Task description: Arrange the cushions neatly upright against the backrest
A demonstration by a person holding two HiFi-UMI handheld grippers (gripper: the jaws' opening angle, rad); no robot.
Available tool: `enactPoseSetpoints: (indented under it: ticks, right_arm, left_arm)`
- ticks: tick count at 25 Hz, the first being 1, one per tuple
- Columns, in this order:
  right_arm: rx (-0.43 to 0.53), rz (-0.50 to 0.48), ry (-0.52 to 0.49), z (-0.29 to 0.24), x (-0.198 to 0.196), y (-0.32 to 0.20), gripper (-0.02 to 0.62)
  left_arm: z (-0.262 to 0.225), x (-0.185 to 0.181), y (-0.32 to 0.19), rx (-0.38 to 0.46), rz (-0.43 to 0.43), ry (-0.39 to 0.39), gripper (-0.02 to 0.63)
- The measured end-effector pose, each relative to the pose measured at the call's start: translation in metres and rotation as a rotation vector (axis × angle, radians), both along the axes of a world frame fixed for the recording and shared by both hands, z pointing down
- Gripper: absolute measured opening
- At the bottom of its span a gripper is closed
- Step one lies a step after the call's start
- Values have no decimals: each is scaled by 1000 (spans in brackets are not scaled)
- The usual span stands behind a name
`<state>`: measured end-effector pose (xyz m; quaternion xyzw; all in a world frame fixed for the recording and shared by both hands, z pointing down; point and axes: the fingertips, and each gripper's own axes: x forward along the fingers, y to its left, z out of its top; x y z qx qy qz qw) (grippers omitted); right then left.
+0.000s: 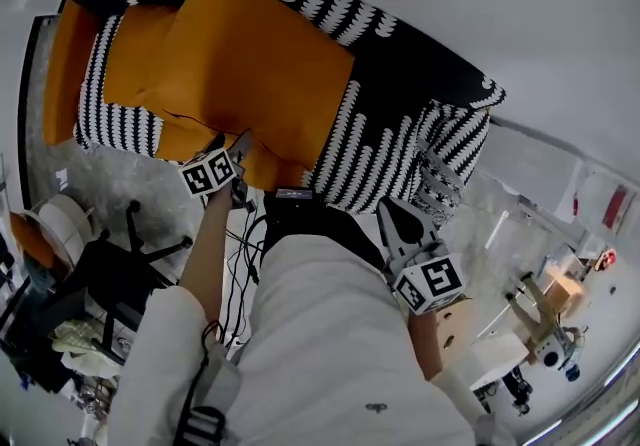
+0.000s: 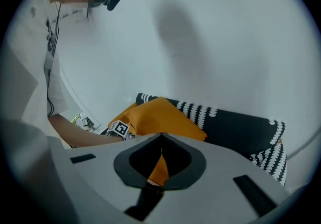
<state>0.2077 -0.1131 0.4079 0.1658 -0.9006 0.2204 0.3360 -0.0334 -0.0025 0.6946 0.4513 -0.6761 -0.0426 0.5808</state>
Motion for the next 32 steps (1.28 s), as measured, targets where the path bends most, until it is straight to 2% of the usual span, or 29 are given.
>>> enactPoseSetpoints:
  ticks: [4, 10, 14, 17, 20, 26, 32]
  right_arm:
    - [-6, 34, 16, 3, 10, 6, 9]
    - [6, 99, -1, 2, 18, 9, 9]
    - [39, 121, -29, -7, 19, 12, 9]
    - [73, 174, -47, -15, 28, 9, 9]
    - [102, 222, -71, -23, 39, 6, 8]
    - [143, 233, -122, -35, 53, 4, 9]
    - [164, 262, -158, -44, 71, 12, 8]
  left_arm:
    - [5, -5, -11, 8, -1, 26, 359]
    - [25, -10, -14, -64, 58, 45, 351]
    - [25, -20, -9, -118, 41, 69, 214]
    - [15, -21, -12, -123, 96, 33, 102]
    - [1, -14, -16, -113, 152, 3, 38]
    - [-40, 10, -31, -12, 176, 5, 17]
    - [-106, 48, -74, 191, 264, -19, 14]
